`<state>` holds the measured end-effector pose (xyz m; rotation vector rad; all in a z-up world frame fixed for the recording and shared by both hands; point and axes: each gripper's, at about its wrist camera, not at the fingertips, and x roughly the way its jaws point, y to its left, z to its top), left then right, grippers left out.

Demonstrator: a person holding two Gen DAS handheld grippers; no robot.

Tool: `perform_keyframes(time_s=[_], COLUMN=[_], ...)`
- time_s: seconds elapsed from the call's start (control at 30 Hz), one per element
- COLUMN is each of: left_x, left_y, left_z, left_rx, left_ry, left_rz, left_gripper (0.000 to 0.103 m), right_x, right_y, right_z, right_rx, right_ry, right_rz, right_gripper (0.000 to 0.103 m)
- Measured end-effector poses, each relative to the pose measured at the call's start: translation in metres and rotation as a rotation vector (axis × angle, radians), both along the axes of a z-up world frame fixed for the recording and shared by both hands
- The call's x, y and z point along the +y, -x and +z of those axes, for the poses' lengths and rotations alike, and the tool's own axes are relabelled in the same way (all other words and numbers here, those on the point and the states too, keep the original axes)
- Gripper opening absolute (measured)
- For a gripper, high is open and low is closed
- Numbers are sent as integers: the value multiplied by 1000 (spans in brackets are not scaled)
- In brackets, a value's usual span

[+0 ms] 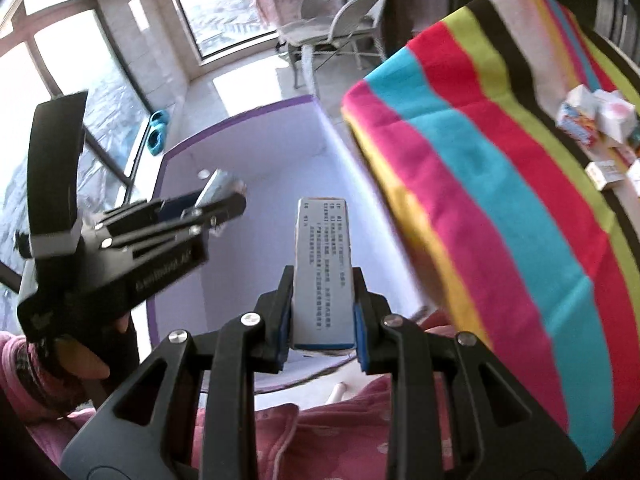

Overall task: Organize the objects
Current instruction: 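Carry both boxes over the purple-rimmed bin and open both tools to drop them, then grasp the white DING ZHI DENTAL box with the left tool while the right grasps a white printed box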

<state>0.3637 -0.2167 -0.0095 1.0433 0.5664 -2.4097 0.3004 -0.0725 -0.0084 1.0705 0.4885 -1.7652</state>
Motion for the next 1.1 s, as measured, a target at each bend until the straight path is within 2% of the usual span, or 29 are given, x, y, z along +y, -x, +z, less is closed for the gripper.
perform_keyframes(time_s=[0.23, 0.27, 0.33, 0.37, 0.4, 0.47, 0.53, 0.67, 0.83, 0.9, 1.1], left_x=[-20, -22, -24, -22, -21, -15, -7, 20, 70, 92, 159], left_y=[0, 1, 5, 6, 10, 13, 22, 50, 117, 160, 268], left_z=[-4, -5, -5, -5, -4, -1, 4, 13, 26, 27, 18], left_rx=[-39, -49, -66, -70, -76, -69, -52, -30, 7, -6, -58], left_ry=[48, 61, 69, 68, 67, 64, 71, 90, 67, 64, 125], left_rz=[85, 98, 118, 122, 128, 135, 126, 30, -208, -316, -524], left_gripper=[32, 32, 34, 41, 46, 65, 70, 80, 86, 86, 86], right_x=[-11, -12, -11, -8, -5, 5, 20, 59, 122, 149, 214], right_y=[-12, -12, -9, -6, -3, 10, 28, 66, 115, 133, 181], right_z=[-12, -13, -15, -14, -13, -10, -7, 1, 12, 21, 21], right_rx=[-28, -48, -59, -60, -64, -73, -78, -50, 8, 29, 29], right_ry=[-10, -6, -2, 6, 19, 49, 78, 114, 142, 147, 125], right_rz=[89, 102, 95, 84, 73, 31, -32, -183, -395, -477, -673], right_gripper=[30, 32, 47, 58, 61, 61, 61, 61, 61, 63, 65])
